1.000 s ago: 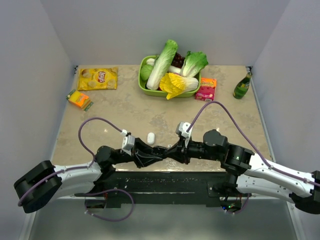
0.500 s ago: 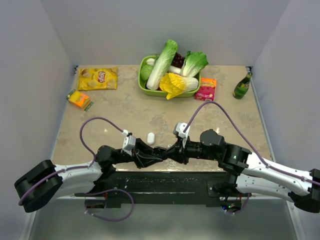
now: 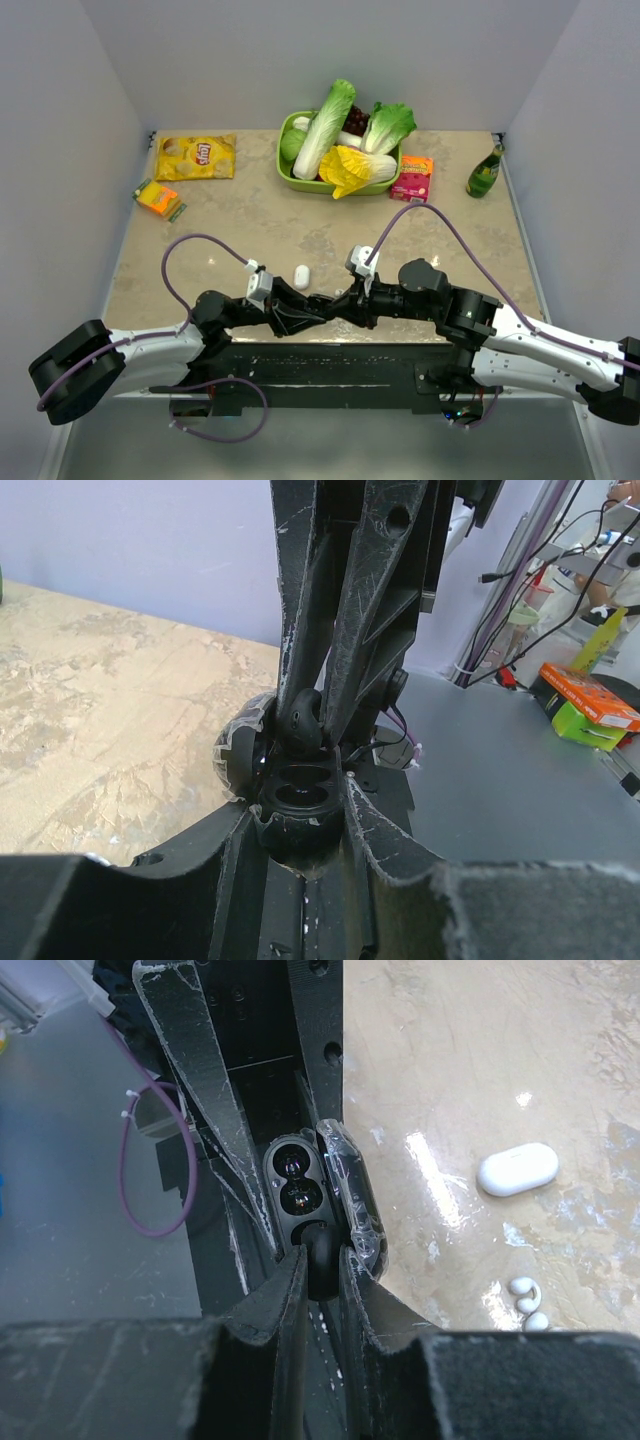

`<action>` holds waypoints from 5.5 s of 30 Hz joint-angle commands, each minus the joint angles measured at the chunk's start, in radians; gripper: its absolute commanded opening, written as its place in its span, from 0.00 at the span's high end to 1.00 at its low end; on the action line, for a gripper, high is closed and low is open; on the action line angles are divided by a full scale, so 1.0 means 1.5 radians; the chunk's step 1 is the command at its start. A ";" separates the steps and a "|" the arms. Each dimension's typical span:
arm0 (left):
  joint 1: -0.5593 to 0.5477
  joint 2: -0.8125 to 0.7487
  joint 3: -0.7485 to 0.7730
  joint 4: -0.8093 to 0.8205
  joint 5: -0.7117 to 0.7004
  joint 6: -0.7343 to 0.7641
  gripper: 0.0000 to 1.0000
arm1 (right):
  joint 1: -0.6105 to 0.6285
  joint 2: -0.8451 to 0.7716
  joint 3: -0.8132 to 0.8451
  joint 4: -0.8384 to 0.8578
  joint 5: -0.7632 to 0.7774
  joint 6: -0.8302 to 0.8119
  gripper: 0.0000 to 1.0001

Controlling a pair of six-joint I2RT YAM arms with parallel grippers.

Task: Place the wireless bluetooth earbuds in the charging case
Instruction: Place the earbud in the charging case, then pick up the earbud from the center of the board.

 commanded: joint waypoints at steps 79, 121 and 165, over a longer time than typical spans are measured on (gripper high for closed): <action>0.000 0.036 0.089 0.220 0.112 -0.060 1.00 | 0.005 -0.042 0.088 -0.103 -0.062 -0.046 1.00; 0.000 -0.057 -0.030 0.169 0.013 -0.054 1.00 | 0.003 -0.047 -0.089 -0.170 0.408 0.374 0.54; -0.001 -0.082 -0.100 0.165 0.007 -0.052 1.00 | -0.057 0.211 -0.232 0.032 0.324 0.508 0.92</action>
